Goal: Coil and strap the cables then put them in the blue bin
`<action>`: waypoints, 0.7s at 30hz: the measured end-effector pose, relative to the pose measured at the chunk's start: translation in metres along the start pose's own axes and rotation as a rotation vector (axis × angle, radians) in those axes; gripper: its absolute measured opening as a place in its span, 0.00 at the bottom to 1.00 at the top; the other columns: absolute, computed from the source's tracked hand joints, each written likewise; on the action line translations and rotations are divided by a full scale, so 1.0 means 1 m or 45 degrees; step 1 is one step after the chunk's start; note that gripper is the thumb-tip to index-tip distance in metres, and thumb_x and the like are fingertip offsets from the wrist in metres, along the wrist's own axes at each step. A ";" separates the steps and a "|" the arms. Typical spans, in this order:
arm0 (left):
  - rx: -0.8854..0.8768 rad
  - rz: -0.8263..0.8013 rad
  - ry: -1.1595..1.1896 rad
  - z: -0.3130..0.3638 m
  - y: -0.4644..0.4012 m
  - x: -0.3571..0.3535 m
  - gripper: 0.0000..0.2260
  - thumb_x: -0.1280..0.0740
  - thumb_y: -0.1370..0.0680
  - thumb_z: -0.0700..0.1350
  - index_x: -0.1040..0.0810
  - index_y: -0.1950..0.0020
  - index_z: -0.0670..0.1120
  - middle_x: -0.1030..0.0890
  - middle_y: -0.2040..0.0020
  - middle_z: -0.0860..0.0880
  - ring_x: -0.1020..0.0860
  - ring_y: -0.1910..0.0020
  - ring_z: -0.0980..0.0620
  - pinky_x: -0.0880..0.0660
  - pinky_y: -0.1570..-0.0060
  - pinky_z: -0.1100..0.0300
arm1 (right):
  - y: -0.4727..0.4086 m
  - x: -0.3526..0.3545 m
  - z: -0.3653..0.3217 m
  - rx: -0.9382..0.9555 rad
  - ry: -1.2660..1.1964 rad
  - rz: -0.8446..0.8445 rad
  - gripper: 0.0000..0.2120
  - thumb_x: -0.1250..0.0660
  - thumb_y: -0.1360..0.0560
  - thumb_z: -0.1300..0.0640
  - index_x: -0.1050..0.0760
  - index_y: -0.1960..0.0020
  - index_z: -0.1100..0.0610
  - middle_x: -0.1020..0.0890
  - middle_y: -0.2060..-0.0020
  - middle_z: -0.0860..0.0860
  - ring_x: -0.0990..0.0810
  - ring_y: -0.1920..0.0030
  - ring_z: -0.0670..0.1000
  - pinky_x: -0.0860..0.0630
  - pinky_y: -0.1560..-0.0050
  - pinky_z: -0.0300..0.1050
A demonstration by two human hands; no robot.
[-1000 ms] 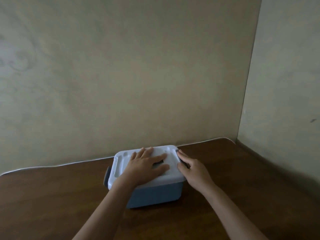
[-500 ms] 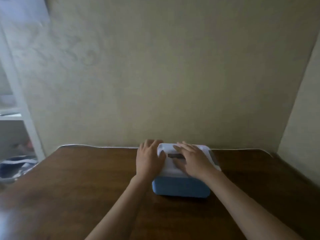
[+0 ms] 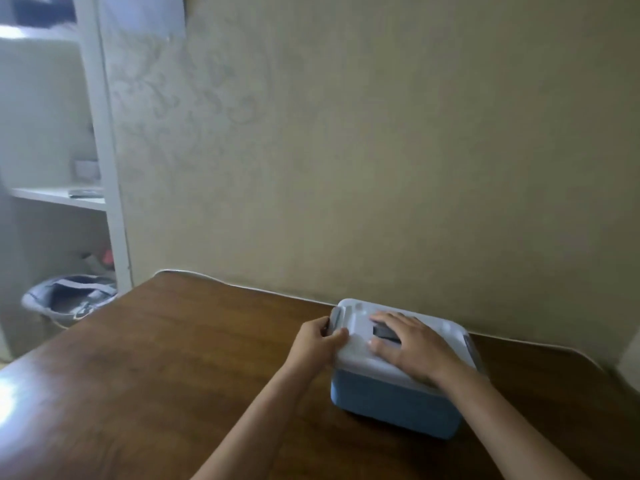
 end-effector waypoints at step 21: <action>-0.229 0.013 -0.880 0.030 -0.012 -0.011 0.16 0.38 0.21 0.47 0.27 0.35 0.44 0.24 0.36 0.47 0.26 0.37 0.46 0.29 0.41 0.54 | 0.003 0.003 -0.004 -0.003 -0.060 0.032 0.28 0.37 0.21 0.36 0.34 0.23 0.43 0.33 0.24 0.41 0.36 0.25 0.43 0.40 0.24 0.42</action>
Point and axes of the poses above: each hand's wrist, its own y-axis away from the middle knuckle, its own x-axis out of the back of the hand, z = x × y, the point moved 5 cm from there along -y, towards the middle knuckle
